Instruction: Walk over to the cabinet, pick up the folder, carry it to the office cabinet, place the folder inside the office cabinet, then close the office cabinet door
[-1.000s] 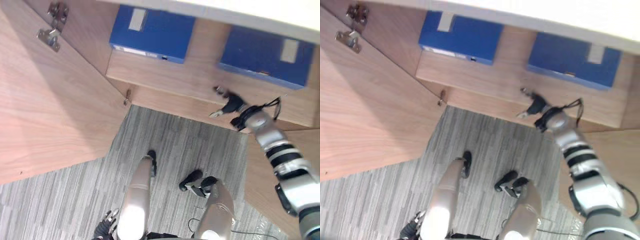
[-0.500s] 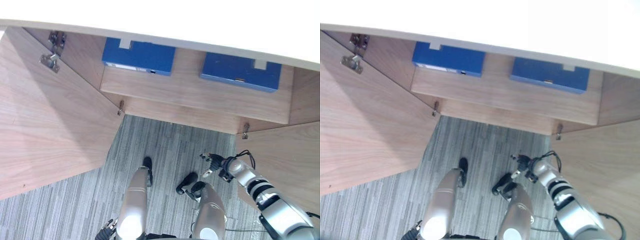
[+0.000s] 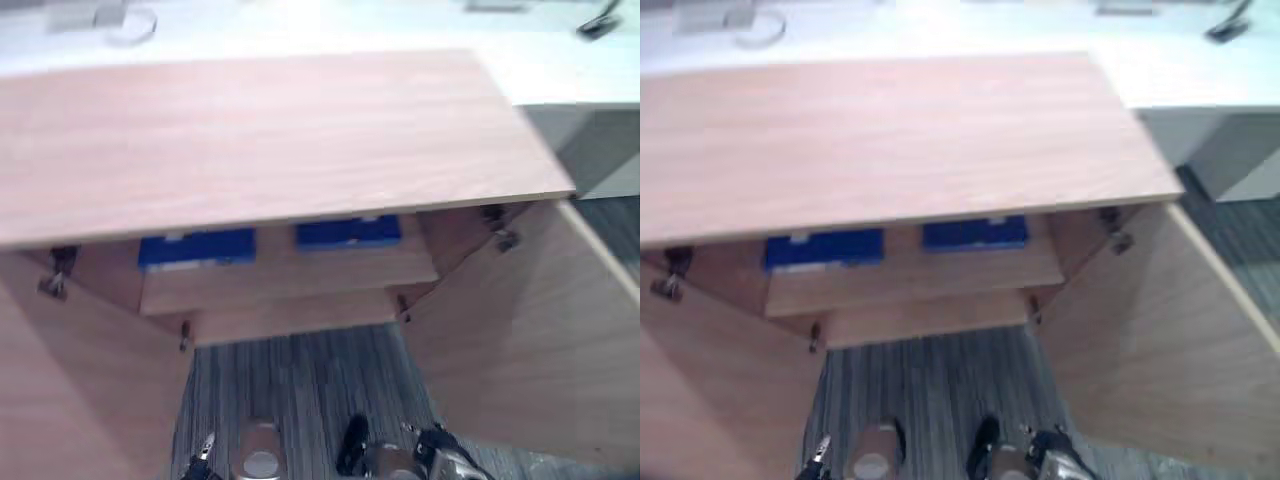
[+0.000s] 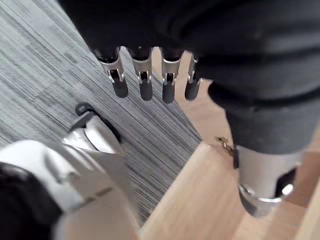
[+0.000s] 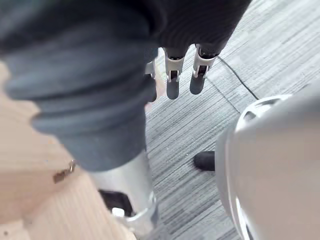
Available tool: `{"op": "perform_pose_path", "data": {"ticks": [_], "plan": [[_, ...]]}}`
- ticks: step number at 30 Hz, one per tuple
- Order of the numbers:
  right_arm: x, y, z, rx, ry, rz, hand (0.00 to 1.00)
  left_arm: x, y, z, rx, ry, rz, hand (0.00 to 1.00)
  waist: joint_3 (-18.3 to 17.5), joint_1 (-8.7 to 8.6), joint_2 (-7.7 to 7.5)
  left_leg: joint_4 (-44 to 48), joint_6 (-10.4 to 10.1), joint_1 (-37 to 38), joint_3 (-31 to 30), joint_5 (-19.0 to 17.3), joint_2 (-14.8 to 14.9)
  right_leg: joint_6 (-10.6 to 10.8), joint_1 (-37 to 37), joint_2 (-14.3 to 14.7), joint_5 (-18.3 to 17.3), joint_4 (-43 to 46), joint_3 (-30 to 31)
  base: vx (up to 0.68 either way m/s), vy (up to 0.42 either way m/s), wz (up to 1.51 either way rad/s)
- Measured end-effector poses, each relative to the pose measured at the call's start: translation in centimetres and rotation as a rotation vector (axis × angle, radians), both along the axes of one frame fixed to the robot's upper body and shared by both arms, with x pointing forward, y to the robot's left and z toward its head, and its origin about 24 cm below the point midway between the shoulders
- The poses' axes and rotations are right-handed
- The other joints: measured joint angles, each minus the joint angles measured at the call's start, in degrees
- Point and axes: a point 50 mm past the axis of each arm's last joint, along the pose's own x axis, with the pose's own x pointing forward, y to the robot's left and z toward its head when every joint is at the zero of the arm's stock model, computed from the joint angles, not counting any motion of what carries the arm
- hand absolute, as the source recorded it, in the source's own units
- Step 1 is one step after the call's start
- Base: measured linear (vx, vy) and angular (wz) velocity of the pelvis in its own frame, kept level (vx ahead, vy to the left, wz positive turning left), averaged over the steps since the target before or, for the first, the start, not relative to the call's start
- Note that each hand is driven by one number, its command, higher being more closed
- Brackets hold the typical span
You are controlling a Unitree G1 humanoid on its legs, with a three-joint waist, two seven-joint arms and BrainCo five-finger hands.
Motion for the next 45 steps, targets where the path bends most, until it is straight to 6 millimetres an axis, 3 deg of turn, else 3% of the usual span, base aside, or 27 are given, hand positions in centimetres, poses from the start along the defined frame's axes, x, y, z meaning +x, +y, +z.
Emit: {"op": "perform_pose_path", "data": {"ticks": [2,6,11,13,14,15,16,17,18,19,20,21,23,24,26,27,29,34,41,44,45], "plan": [[-0.6,0.1,-0.1,0.001,0.010,-0.003,0.00,0.5,-0.5,0.0,-0.003,-0.004,-0.003,0.00,-2.69,-0.50,0.09,-4.90,0.60,3.95,-1.73,-1.08,-0.95,0.36,-0.71,0.81,0.22,0.08,3.53,0.01,0.146,-1.06],[-1.4,0.3,-0.2,0.000,0.011,0.014,0.00,1.4,-1.0,0.1,0.028,-0.002,-0.117,0.00,-6.37,-1.45,0.23,-8.63,2.04,8.50,7.27,-1.15,-1.76,2.04,-0.11,1.43,4.72,-4.74,11.70,-0.03,0.155,-1.03],[-1.6,0.2,-0.2,0.008,0.009,-0.029,0.00,2.1,-1.4,0.0,0.084,0.036,-0.331,0.00,-7.03,-2.98,0.30,-10.78,2.93,11.98,15.00,-0.56,-3.25,2.45,-0.27,1.65,9.52,-8.83,18.52,-0.03,0.127,-0.92],[-0.9,0.2,0.0,0.005,-0.020,-0.028,0.00,2.5,-1.5,0.1,0.098,0.040,-0.382,0.00,-5.94,-3.02,0.68,-11.32,3.35,13.81,18.28,-0.41,-3.15,1.44,-1.71,2.37,10.42,-6.31,17.35,-0.11,0.027,-1.03],[0.0,0.5,0.3,0.014,-0.052,-0.034,0.00,2.8,-1.6,0.1,0.107,0.041,-0.413,0.00,-5.23,-2.99,0.80,-12.24,3.96,14.58,21.40,-0.22,-2.45,0.11,-2.74,2.38,11.24,-5.32,14.25,-0.16,-0.062,-0.84],[0.3,0.5,0.4,0.018,-0.066,-0.045,0.00,2.8,-1.7,0.1,0.110,0.042,-0.430,0.00,-4.93,-3.28,1.13,-12.73,4.30,14.89,22.70,-0.08,-2.03,-2.41,-3.33,1.69,8.72,-3.06,10.16,-0.15,-0.067,-0.92],[0.7,0.3,0.6,0.016,-0.085,-0.062,0.00,2.9,-2.0,0.1,0.108,0.042,-0.453,0.00,-4.70,-3.25,1.84,-13.28,4.21,15.80,24.80,0.42,-1.75,-3.95,-5.15,-1.54,2.64,7.70,0.03,-0.10,-0.066,-0.65],[0.8,0.0,0.7,0.010,-0.097,-0.070,0.00,3.0,-2.3,0.1,0.105,0.043,-0.477,0.00,-4.61,-3.34,2.54,-13.35,3.95,16.52,26.34,0.68,-1.22,-4.11,-5.38,-5.98,-1.87,17.03,-7.53,-0.03,-0.050,-0.70],[0.9,-0.1,0.7,0.017,-0.100,-0.085,0.00,2.9,-2.4,0.1,0.103,0.043,-0.479,0.00,-4.68,-3.28,2.74,-13.43,3.55,17.34,27.66,0.93,-0.76,-4.46,-4.43,-10.61,-4.01,23.63,-12.45,-0.02,-0.068,-0.51],[0.9,0.0,0.7,0.021,-0.100,-0.090,0.00,2.8,-2.3,0.0,0.103,0.045,-0.476,0.00,-4.70,-3.19,2.72,-13.52,3.27,17.71,28.16,1.10,-0.60,-4.27,-3.57,-12.78,-4.41,25.60,-13.92,0.06,-0.121,-0.63],[0.8,0.2,0.7,0.024,-0.097,-0.093,0.00,2.6,-2.0,0.0,0.100,0.048,-0.461,0.00,-4.80,-3.23,2.18,-13.27,2.80,18.66,29.23,1.38,-0.99,-4.18,-2.21,-16.80,-4.14,26.30,-15.25,0.07,-0.132,-0.79],[1.0,0.2,0.7,0.026,-0.097,-0.094,0.00,2.6,-1.6,0.1,0.108,0.051,-0.454,0.00,-4.49,-3.13,1.31,-12.36,2.87,18.49,29.11,1.41,-1.57,-3.94,-2.59,-16.04,-4.05,25.13,-15.69,0.08,-0.173,-0.94],[1.2,0.1,0.7,0.021,-0.097,-0.092,0.00,2.2,-1.3,-0.1,0.102,0.067,-0.438,0.00,-4.31,-2.96,2.00,-13.08,3.71,17.22,25.00,0.35,-1.98,-4.53,-0.69,-12.85,-4.24,18.10,-15.69,-0.09,-0.233,-1.36],[1.1,-0.5,0.7,0.000,-0.083,-0.099,0.00,1.9,-1.0,-0.1,0.107,0.078,-0.434,0.00,-4.25,-2.89,1.98,-18.59,3.81,17.15,20.74,0.97,-4.69,-2.89,0.38,-9.59,-3.28,11.36,-14.74,-0.23,-0.197,-1.50],[1.0,-0.8,0.8,-0.010,-0.081,-0.103,0.00,1.3,-0.6,-0.3,0.106,0.104,-0.426,0.00,-3.96,-2.65,2.02,-19.07,4.12,16.24,19.64,5.00,-4.17,-1.51,0.87,-6.20,-2.81,7.27,-13.72,-0.25,-0.101,-1.02],[0.5,-0.9,0.7,-0.016,-0.073,-0.109,0.00,0.6,0.1,-0.4,0.110,0.136,-0.417,0.00,-3.67,-3.37,1.26,-18.56,3.51,16.30,20.69,5.01,-3.20,-1.49,1.35,-5.89,-4.21,6.66,-15.00,-0.14,-0.082,-0.56],[0.3,-1.2,0.7,-0.031,-0.069,-0.120,0.00,-0.6,0.5,-0.6,0.100,0.182,-0.406,0.00,-3.22,-3.09,0.47,-18.24,3.31,16.26,21.80,4.48,-2.20,-1.58,1.43,-5.65,-4.08,6.54,-16.17,-0.06,-0.065,-0.32],[1.3,-2.1,1.6,-0.049,-0.140,-0.180,0.00,-3.0,0.7,-0.8,0.077,0.243,-0.350,0.00,-2.26,-3.39,0.38,-18.88,1.61,16.24,21.77,5.29,-1.32,-1.44,1.25,-3.95,-3.31,5.46,-15.86,-0.01,-0.030,-0.08],[7.9,-5.7,6.9,-0.188,-0.448,-0.221,0.00,-2.3,0.6,-0.5,0.102,0.209,-0.394,0.00,-2.43,-3.63,0.64,-20.46,1.43,16.23,21.53,5.92,-1.89,-1.92,0.52,-4.19,-2.35,4.90,-15.86,0.05,0.055,0.01],[11.4,-7.0,9.9,-0.239,-0.573,-0.191,0.00,-1.8,0.6,-0.3,0.119,0.188,-0.430,0.00,-2.47,-3.60,0.78,-21.25,1.83,16.16,21.32,6.23,-2.83,-1.61,0.45,-4.56,-1.48,4.36,-15.83,0.04,0.108,0.01],[13.3,-7.8,11.7,-0.266,-0.635,-0.182,0.00,-1.6,0.6,-0.2,0.125,0.181,-0.441,0.00,-2.40,-3.55,0.86,-21.38,2.11,15.97,20.61,6.47,-3.31,-1.32,0.29,-5.12,-1.13,4.22,-15.84,0.02,0.099,0.04]]}}
